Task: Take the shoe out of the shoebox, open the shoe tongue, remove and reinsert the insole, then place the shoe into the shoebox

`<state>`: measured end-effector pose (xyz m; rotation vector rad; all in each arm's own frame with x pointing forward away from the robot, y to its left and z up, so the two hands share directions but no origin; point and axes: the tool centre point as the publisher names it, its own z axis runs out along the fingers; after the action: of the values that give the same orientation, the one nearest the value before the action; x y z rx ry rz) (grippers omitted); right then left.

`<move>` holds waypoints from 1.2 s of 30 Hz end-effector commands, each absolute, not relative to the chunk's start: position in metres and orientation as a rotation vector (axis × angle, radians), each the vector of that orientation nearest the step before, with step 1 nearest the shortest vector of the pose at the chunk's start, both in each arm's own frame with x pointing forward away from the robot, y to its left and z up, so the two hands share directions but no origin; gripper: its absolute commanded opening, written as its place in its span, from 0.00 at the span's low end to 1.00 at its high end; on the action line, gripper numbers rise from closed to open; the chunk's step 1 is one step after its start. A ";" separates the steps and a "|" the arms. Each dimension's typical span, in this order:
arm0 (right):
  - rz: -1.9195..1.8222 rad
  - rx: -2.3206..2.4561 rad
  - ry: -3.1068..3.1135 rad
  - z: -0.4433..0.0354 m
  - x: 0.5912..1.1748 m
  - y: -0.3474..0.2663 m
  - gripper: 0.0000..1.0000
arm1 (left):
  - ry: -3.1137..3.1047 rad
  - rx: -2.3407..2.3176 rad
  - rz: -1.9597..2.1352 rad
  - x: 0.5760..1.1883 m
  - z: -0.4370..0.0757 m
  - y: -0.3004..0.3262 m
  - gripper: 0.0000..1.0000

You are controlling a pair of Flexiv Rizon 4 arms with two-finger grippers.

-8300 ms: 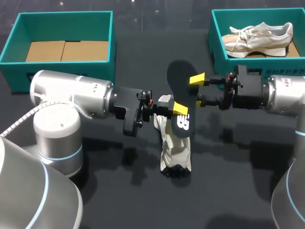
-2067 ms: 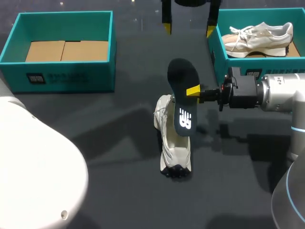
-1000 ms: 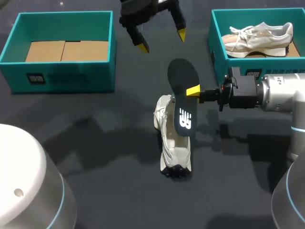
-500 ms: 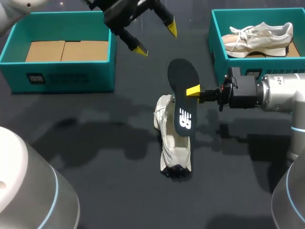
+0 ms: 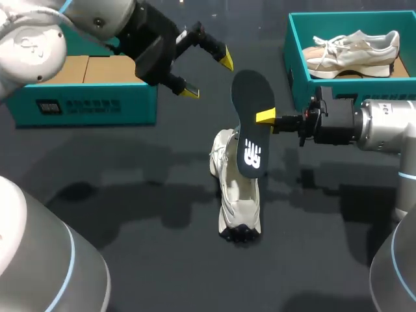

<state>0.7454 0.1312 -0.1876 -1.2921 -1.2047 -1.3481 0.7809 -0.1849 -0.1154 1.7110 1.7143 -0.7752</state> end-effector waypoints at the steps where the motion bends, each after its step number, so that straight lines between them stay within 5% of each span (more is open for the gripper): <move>1: -1.346 -1.293 -1.205 -0.188 0.745 0.131 0.00 | 1.488 1.517 -1.018 0.783 -0.122 -0.180 1.00; 36: -1.362 -1.304 -1.214 -0.175 0.747 0.142 0.00 | 1.245 1.300 -1.039 0.789 -0.161 -0.213 1.00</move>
<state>0.7499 0.1390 -0.1770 -1.2905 -1.2213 -1.3540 0.7891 -0.2000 -0.1551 1.3408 1.2653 -1.0343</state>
